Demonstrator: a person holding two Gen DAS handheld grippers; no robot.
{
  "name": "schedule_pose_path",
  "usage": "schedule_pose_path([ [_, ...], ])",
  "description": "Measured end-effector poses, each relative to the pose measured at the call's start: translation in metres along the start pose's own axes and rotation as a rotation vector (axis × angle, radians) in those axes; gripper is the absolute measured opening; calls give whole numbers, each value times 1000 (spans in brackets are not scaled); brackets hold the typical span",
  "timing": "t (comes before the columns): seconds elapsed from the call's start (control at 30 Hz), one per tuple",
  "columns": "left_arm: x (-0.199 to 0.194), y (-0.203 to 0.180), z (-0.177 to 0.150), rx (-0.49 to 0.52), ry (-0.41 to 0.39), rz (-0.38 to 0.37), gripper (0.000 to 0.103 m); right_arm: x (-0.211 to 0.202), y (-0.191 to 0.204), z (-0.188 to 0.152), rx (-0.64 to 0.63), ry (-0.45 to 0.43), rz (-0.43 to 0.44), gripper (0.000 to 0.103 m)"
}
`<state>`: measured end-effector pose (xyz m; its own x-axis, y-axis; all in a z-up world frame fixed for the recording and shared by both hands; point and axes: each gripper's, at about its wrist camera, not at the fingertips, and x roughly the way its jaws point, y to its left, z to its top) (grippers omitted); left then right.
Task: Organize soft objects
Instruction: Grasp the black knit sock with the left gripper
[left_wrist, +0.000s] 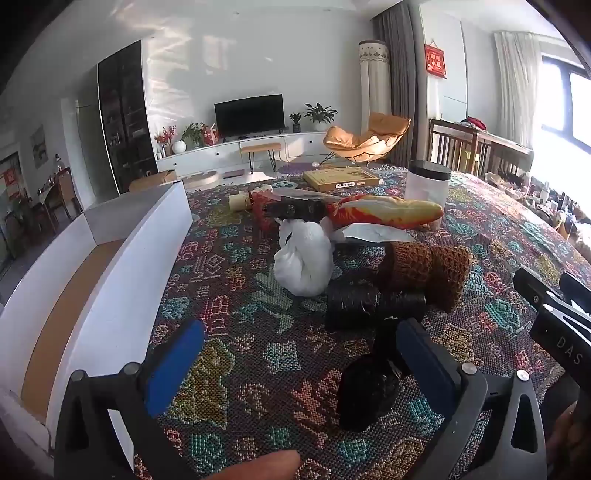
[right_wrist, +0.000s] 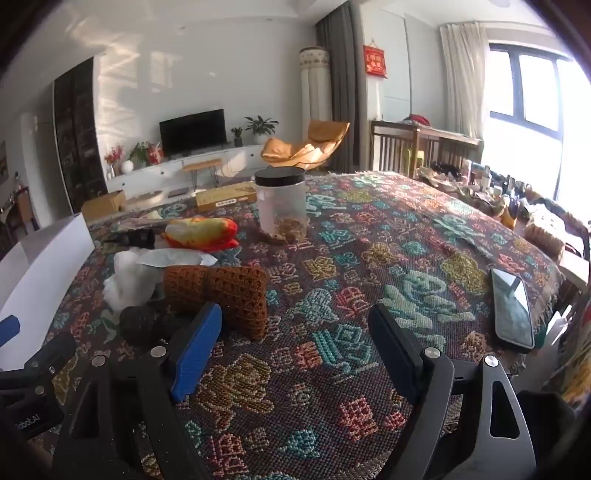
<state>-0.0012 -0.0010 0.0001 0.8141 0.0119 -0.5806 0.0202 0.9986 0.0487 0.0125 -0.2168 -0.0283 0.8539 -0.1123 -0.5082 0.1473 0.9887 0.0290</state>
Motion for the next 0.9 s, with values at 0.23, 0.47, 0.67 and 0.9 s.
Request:
schedule_pose_path([
  [0.23,3,1,1,25,28,35,103,0,2,-1,1,1,1,84],
  [0.47,2,2,-2,20,19,54,103,-3,7,-1,-12,-3,-3,84],
  [0.67,6,2,-4,25,36,61,103,0,8,-1,-26,2,7,84],
  [0.9,9,3,-8,30,52,70,103,1,6,-1,-19,1,13,84],
])
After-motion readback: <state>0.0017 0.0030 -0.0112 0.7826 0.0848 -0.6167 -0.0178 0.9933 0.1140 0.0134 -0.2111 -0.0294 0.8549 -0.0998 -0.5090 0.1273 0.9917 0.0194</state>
